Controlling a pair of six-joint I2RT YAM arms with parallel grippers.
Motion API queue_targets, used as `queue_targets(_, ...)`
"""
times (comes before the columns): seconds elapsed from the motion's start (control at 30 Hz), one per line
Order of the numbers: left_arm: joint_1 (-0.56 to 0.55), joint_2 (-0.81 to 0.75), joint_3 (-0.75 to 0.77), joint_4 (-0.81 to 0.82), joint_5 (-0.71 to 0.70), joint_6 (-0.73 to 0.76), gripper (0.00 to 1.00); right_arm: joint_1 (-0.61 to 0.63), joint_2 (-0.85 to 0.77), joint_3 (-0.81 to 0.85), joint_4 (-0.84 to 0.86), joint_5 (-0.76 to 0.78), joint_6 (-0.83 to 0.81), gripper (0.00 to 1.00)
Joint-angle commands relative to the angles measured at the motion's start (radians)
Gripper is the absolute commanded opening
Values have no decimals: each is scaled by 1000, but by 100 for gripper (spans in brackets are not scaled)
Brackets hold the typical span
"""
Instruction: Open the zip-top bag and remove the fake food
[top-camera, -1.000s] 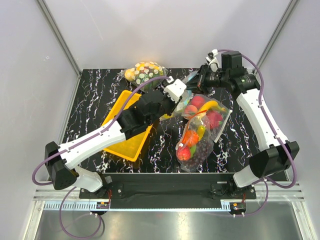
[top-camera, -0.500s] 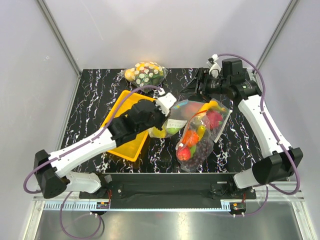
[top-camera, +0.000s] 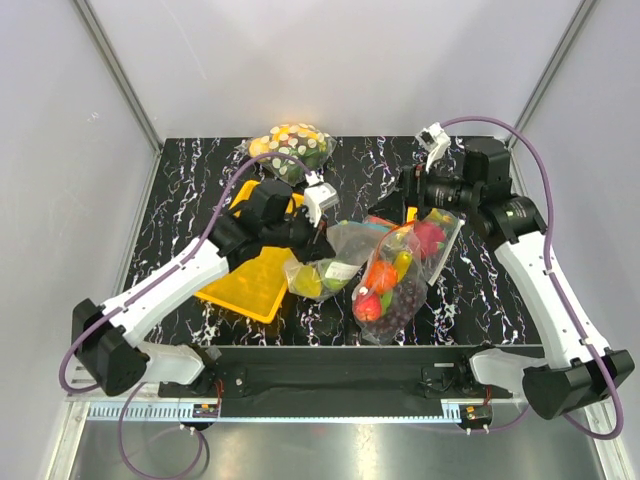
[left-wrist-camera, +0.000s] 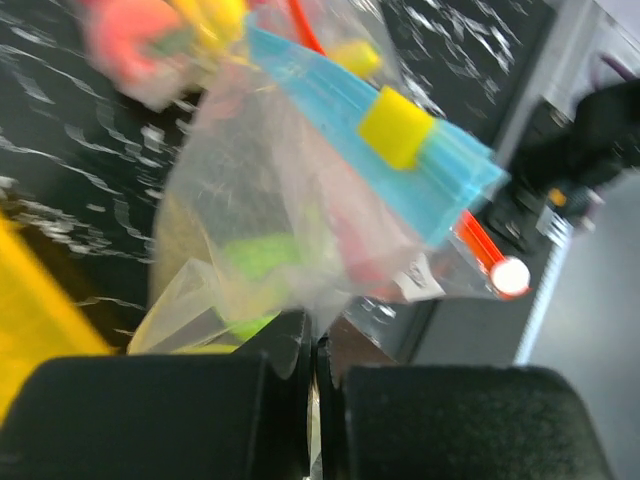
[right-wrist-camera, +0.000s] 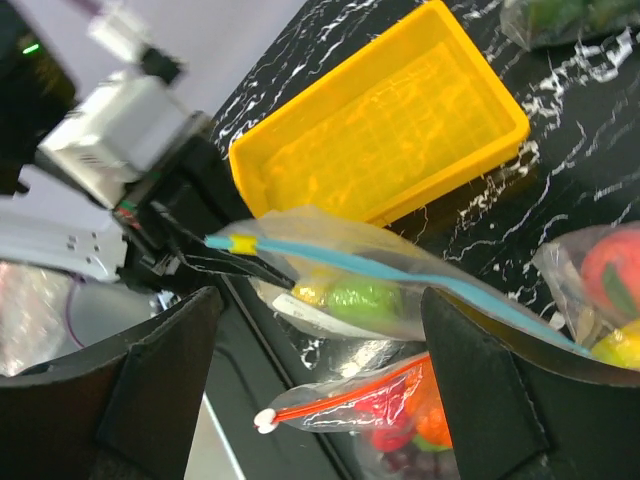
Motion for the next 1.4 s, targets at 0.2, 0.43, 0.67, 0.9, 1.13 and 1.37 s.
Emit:
queue_targets(0.2,5,77,106,-144,261,43,0,127,26,-1,56,-41,-197,86)
queue_targets(0.43,94,95,153,-233,333,81,0,209,48,-2,71,-38,-239,73)
queue_targets(0.67,128,127,190,-302,386,129,0,233,63,-19,102,-40,-288,70)
queue_targets(0.9,129,160,218,-345,408,162,0,246,88,-53,229,-43,-326,68)
queue_targets(1.13,132,172,233,-354,413,167,0,250,117,-80,271,-67,-378,68)
queue_targets(1.37,137,176,242,-348,413,164,0,250,109,-112,294,-81,-380,66)
